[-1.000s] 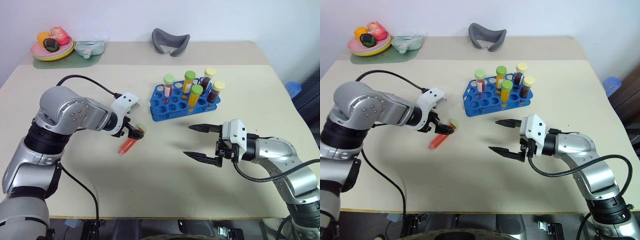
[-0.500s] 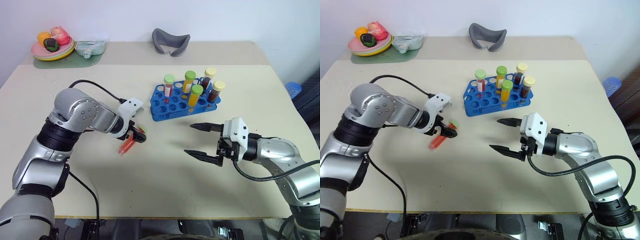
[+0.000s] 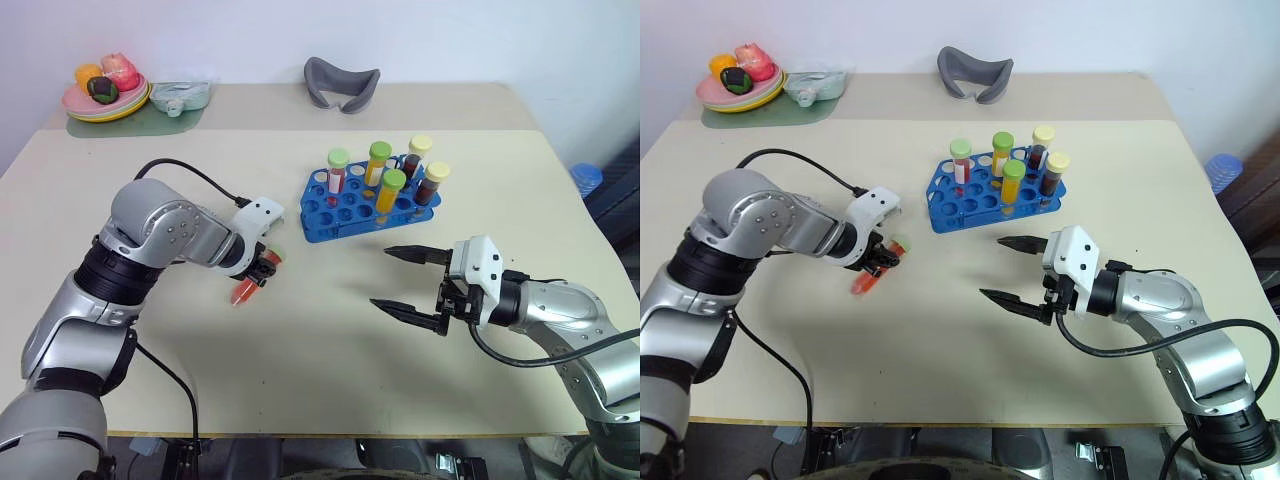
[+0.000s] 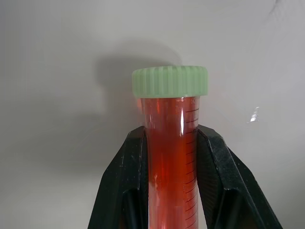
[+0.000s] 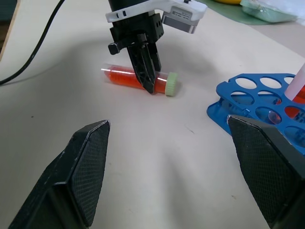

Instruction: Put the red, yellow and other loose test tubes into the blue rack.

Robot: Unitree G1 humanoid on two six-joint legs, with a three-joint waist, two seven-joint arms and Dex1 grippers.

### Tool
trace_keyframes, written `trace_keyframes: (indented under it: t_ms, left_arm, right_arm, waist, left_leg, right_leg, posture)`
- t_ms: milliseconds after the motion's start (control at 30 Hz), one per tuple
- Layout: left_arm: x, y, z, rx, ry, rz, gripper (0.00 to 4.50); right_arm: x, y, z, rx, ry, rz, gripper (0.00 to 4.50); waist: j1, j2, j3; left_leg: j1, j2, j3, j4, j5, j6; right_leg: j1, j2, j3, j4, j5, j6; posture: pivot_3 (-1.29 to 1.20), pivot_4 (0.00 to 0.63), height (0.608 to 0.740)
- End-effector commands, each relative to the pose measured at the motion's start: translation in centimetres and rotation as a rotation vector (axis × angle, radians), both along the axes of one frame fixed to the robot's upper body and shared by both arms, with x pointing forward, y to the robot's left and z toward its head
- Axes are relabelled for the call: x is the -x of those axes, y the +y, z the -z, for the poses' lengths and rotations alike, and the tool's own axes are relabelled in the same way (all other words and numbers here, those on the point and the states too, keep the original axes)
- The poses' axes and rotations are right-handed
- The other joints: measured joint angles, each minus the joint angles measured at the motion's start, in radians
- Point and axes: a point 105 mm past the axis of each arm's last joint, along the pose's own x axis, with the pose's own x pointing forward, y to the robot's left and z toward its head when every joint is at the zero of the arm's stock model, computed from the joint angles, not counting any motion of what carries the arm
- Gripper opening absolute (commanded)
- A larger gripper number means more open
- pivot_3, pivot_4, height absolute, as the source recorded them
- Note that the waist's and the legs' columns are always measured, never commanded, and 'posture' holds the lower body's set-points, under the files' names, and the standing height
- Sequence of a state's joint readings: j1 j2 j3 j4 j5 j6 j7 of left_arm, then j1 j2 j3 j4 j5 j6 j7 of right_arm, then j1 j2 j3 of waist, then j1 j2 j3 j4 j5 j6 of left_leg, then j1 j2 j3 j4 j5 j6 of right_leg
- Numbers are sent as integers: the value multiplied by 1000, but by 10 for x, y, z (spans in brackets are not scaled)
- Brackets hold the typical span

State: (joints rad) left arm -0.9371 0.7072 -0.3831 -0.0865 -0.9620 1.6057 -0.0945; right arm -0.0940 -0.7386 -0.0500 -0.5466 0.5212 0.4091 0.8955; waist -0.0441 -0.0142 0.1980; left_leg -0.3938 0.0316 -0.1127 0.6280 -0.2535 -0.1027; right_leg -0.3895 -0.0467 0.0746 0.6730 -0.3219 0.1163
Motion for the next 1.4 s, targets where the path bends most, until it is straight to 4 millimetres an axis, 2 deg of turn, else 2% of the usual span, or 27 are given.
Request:
trace_keyframes:
  t_ms: [33,167,267,300,367,433,500,667,833,933,1133,1200,1400]
  left_arm:
    - [-8,-4,-25,90,-175,21,755]
    - [-22,1,-55,172,-477,36,755]
    - [-20,-2,-83,322,-684,108,755]
    - [-19,-3,-93,390,-756,124,755]
    - [-14,-7,-109,638,-786,142,755]
    - [-12,-6,-123,805,-844,155,755]
    - [-9,-6,-129,933,-864,190,755]
    - [-23,-14,-125,1148,-876,182,755]
    - [-40,-29,-115,1192,-999,177,755]
    - [-47,-43,-110,1228,-1017,219,755]
    - [-58,-75,-100,1174,-947,380,755]
    - [-60,-83,-95,1133,-926,425,755]
    - [-63,-96,-84,1047,-897,522,755]
  right_arm:
    - [0,2,-10,-28,-34,19,4044]
    - [-1,5,-10,-39,-33,41,4044]
    - [0,7,-13,-62,-36,56,4044]
    - [0,7,-14,-70,-36,64,4044]
    - [-1,7,-15,-80,-36,78,4044]
    - [-2,6,-16,-97,-38,96,4044]
    - [-4,6,-19,-122,-41,111,4044]
    - [-12,5,-25,-200,-53,176,4044]
    - [-24,-2,-22,-184,-76,322,4044]
    - [-29,-6,-17,-161,-54,395,4044]
    - [-28,-35,12,-98,97,621,4044]
    - [-19,-41,20,-71,142,649,4044]
    - [-4,-48,28,-47,180,691,4044]
  waist:
    - [0,0,0]
    - [0,0,0]
    - [1,0,0]
    - [2,0,0]
    - [6,0,0]
    - [11,0,0]
    - [10,0,0]
    - [5,0,-1]
    - [4,0,-1]
    - [5,0,-1]
    - [5,0,-1]
    - [5,0,-1]
    - [0,0,-1]
  left_leg:
    - [0,0,0,0,0,0]
    - [0,0,0,0,2,-3]
    - [0,0,0,0,2,-3]
    - [0,0,0,0,2,-3]
    - [-1,0,0,0,2,-3]
    - [-2,0,0,1,1,-1]
    - [-2,0,0,2,0,0]
    - [-1,0,0,2,0,1]
    - [-1,0,0,2,0,1]
    - [-1,0,0,2,0,1]
    - [-1,0,0,2,-1,2]
    - [-1,-1,0,2,-1,2]
    - [-1,0,0,2,-2,3]
  right_leg:
    - [0,0,0,0,0,0]
    - [0,0,0,0,0,0]
    - [0,0,0,0,0,0]
    - [0,0,0,0,0,0]
    - [0,0,0,-1,0,0]
    - [0,-1,0,-1,0,0]
    - [0,-1,-1,-1,0,0]
    - [1,0,-1,-1,0,0]
    - [1,0,-1,0,0,0]
    - [1,0,-1,-1,0,0]
    - [1,0,-1,-1,0,0]
    - [1,0,-1,-1,0,0]
    - [0,0,0,0,0,0]
  posture:
    - [0,150,740]
    - [0,150,740]
    - [0,150,740]
    - [0,150,740]
    - [0,150,740]
    - [0,150,740]
    - [0,150,740]
    - [0,150,740]
    - [0,150,740]
    - [0,150,740]
    - [0,150,740]
    - [0,150,740]
    - [0,150,740]
